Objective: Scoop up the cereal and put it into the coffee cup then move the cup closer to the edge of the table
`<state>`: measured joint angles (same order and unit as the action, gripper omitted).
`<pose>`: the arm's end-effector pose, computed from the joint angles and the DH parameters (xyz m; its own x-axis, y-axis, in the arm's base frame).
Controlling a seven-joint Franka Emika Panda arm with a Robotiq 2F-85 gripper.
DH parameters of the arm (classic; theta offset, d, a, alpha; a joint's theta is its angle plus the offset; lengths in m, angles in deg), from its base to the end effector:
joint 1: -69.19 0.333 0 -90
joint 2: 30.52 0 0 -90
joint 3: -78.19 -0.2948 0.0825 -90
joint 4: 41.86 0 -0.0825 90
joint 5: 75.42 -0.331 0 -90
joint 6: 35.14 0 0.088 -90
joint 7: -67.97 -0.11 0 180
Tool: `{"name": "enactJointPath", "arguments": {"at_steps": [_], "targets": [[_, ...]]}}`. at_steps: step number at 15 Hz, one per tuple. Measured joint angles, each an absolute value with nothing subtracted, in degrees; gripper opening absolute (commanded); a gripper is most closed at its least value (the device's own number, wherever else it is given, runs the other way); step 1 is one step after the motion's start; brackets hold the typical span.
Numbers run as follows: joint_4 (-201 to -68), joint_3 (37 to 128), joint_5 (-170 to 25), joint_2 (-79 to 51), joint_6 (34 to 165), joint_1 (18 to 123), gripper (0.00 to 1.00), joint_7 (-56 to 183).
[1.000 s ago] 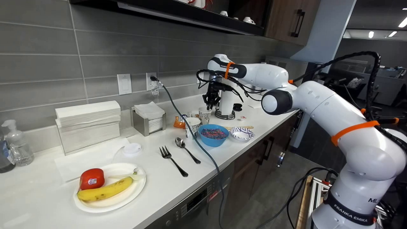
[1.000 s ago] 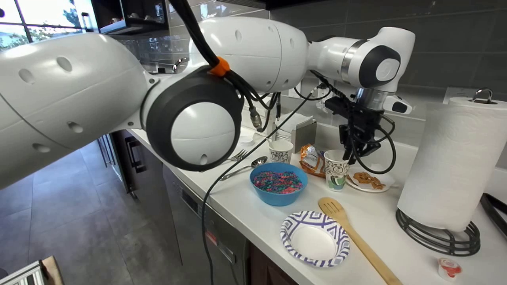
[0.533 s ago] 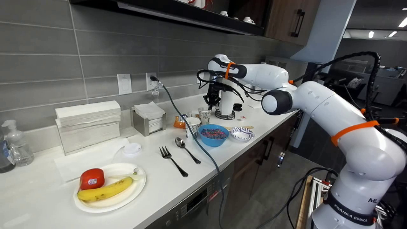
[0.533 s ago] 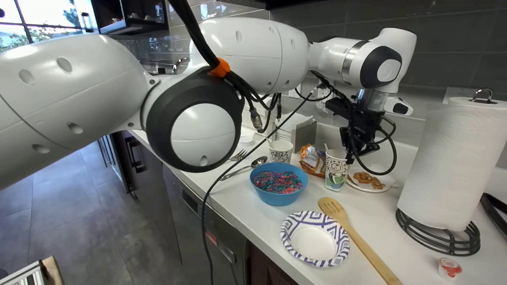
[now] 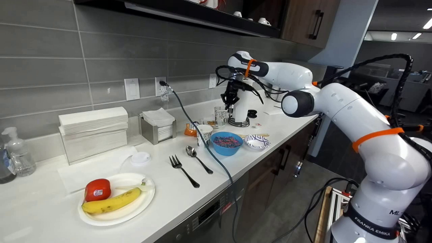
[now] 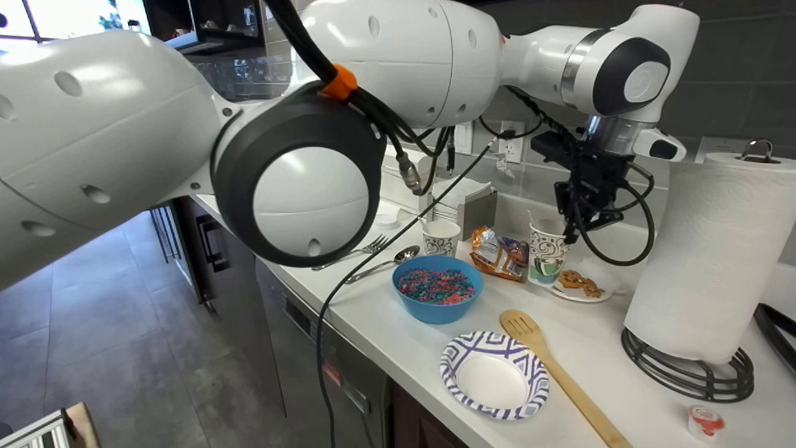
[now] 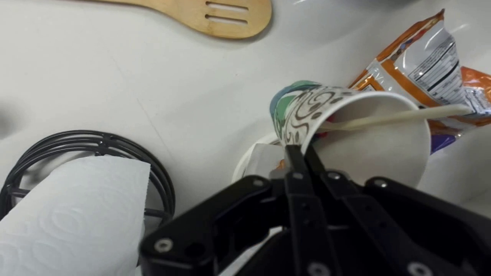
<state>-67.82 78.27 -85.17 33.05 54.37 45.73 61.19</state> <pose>0.6669 -0.2694 0.3671 0.8650 -0.5014 -0.0201 -0.4973 -0.8514 -0.1669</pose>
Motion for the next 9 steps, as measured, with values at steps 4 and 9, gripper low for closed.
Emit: {"name": "enactJointPath", "arguments": {"at_steps": [4,9], "targets": [[-67.8,77.7,-85.4,31.5,54.1,44.5,0.01,63.1],[-67.8,77.5,-85.3,30.9,53.8,44.8,0.01,68.7]]}}
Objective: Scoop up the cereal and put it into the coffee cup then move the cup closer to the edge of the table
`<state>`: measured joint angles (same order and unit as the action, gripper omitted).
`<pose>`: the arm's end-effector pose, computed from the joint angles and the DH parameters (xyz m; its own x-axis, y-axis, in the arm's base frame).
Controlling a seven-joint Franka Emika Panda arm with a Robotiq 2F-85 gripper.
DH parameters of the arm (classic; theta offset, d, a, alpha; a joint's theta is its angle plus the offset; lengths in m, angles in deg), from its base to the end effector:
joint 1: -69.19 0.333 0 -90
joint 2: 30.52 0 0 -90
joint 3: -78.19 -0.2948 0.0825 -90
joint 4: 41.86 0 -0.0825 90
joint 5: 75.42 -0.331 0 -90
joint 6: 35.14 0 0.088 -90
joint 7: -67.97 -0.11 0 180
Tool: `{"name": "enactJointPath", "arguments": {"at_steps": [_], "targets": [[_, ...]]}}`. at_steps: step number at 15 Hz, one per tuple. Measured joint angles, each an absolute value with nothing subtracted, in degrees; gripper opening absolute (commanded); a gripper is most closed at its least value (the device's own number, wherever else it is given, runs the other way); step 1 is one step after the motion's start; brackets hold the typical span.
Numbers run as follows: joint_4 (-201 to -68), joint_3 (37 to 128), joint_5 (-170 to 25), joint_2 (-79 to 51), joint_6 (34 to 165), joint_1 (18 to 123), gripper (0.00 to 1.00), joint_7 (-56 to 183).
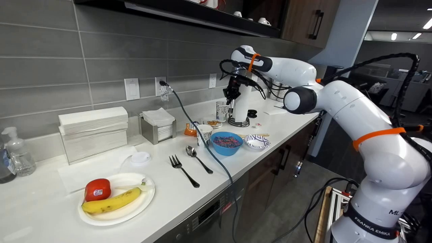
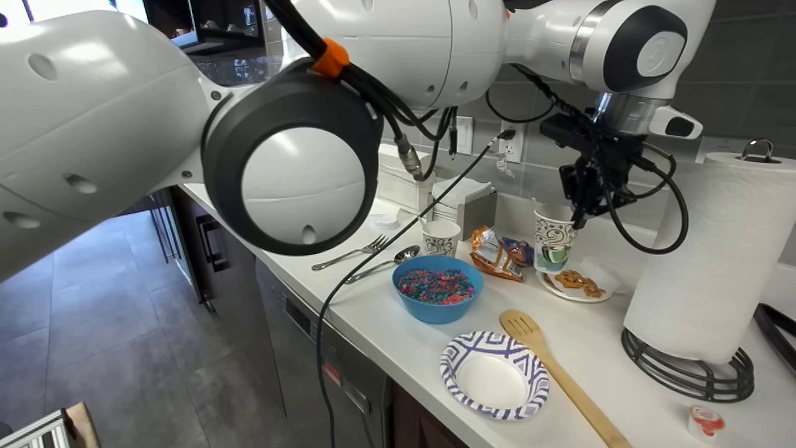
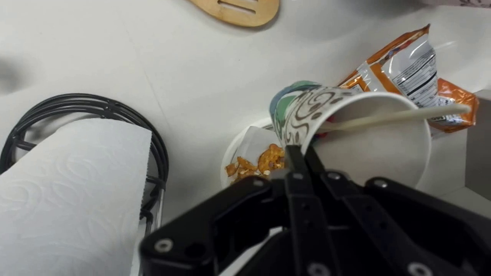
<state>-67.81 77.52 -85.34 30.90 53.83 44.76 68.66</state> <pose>0.6613 -0.2756 0.3936 0.9182 -0.3949 0.0304 -0.3834 -0.9055 -0.1818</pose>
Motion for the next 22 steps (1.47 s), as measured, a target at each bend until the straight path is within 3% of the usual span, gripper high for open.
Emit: {"name": "enactJointPath", "arguments": {"at_steps": [14,22], "targets": [[-67.8,77.5,-85.3,30.2,41.8,43.5,0.03,70.6],[-67.9,77.5,-85.3,30.1,41.4,43.3,0.03,70.5]]}}
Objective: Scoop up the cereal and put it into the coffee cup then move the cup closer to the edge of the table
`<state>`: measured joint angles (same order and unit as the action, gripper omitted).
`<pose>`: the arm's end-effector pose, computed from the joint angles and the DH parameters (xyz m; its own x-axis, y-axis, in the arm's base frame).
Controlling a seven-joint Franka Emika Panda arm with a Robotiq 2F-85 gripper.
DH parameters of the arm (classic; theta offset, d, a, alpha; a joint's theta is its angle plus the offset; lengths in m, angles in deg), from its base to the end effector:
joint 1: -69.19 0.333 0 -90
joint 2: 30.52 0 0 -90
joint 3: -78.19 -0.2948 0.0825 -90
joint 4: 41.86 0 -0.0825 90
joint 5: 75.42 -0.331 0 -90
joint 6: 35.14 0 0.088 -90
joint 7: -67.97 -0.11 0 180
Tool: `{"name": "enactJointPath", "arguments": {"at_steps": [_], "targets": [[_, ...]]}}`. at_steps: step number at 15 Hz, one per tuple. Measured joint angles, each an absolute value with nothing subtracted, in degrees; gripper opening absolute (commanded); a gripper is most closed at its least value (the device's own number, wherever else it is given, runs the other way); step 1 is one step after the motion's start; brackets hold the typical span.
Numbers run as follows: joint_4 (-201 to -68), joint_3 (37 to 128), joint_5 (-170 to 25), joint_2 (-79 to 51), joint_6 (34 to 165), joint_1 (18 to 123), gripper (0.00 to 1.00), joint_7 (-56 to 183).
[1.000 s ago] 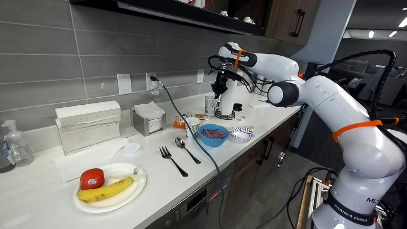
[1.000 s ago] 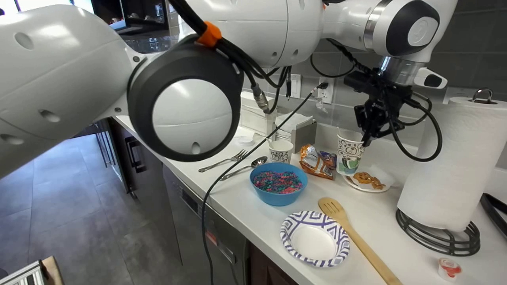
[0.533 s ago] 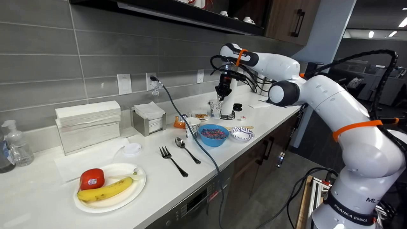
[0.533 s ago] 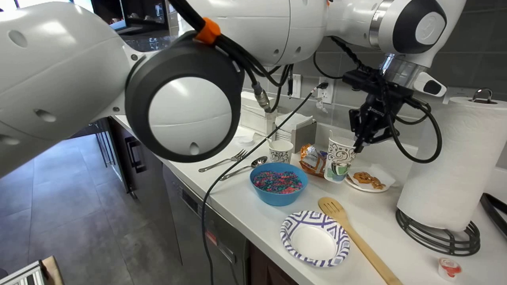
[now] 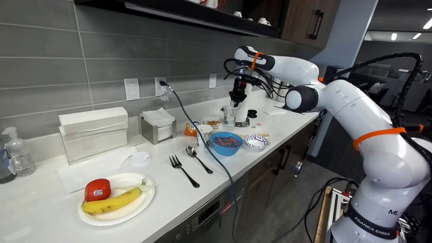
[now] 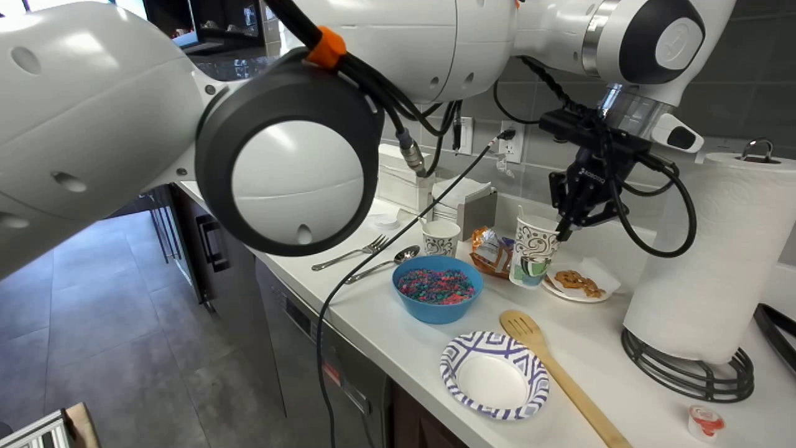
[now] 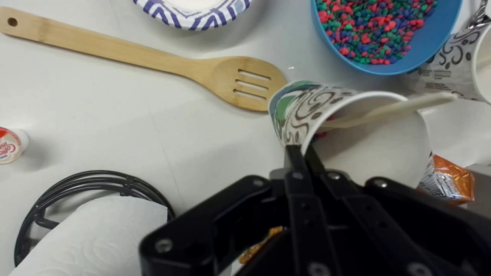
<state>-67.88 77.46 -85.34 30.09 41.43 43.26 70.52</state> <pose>0.6319 -0.2787 0.3861 0.9237 -0.3471 -0.1624 -0.3745 -0.9075 -0.1903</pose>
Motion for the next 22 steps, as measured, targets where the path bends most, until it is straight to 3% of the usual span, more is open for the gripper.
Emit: {"name": "enactJointPath", "arguments": {"at_steps": [22], "targets": [[-68.1,78.3,-83.2,33.9,37.2,43.2,0.01,77.0]]}}
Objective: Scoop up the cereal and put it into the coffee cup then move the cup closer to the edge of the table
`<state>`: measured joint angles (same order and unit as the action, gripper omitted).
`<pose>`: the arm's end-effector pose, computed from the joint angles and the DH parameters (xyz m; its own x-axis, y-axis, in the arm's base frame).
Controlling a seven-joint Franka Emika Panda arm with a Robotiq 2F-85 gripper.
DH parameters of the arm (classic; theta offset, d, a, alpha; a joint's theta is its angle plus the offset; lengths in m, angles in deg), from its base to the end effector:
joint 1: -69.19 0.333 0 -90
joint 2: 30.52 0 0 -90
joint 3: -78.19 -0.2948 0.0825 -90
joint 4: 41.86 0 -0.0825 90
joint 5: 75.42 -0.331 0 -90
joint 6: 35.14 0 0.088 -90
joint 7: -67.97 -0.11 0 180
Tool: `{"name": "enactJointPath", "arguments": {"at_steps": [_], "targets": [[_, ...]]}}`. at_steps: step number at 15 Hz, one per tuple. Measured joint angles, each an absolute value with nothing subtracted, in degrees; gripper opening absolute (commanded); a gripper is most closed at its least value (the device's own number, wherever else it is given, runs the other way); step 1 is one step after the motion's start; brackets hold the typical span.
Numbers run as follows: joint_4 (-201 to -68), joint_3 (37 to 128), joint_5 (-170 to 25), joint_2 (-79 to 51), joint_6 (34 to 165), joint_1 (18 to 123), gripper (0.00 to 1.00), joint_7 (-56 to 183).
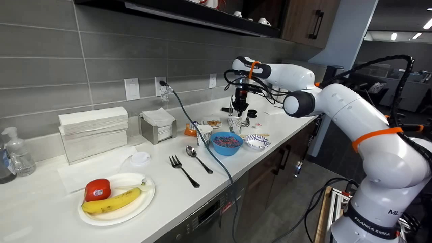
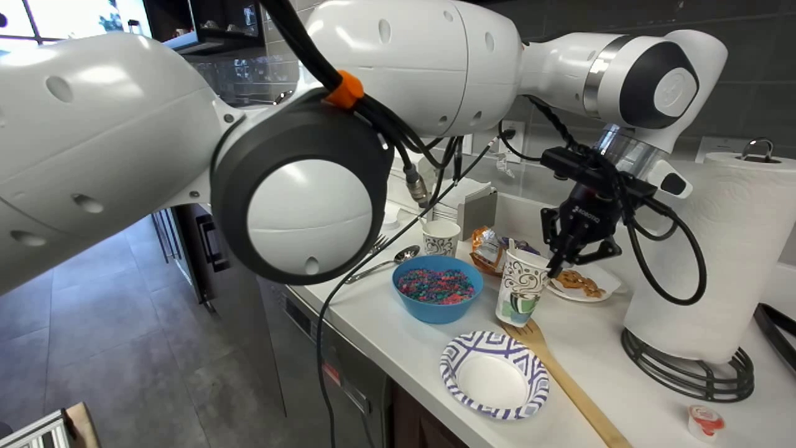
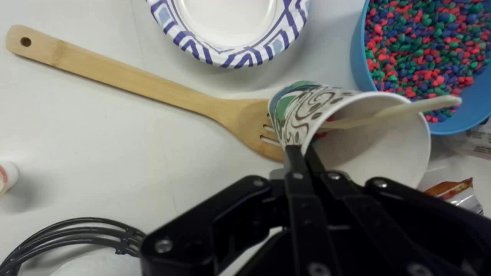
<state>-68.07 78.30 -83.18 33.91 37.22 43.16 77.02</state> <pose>0.6208 -0.2841 0.3337 0.9286 -0.2365 -0.2861 -0.2946 -0.9384 -0.1806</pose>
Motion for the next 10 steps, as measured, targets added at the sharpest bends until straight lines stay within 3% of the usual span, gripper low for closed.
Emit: {"name": "enactJointPath", "arguments": {"at_steps": [10], "targets": [[-68.1,78.2,-83.2,34.9,32.0,43.5,0.01,77.0]]}}
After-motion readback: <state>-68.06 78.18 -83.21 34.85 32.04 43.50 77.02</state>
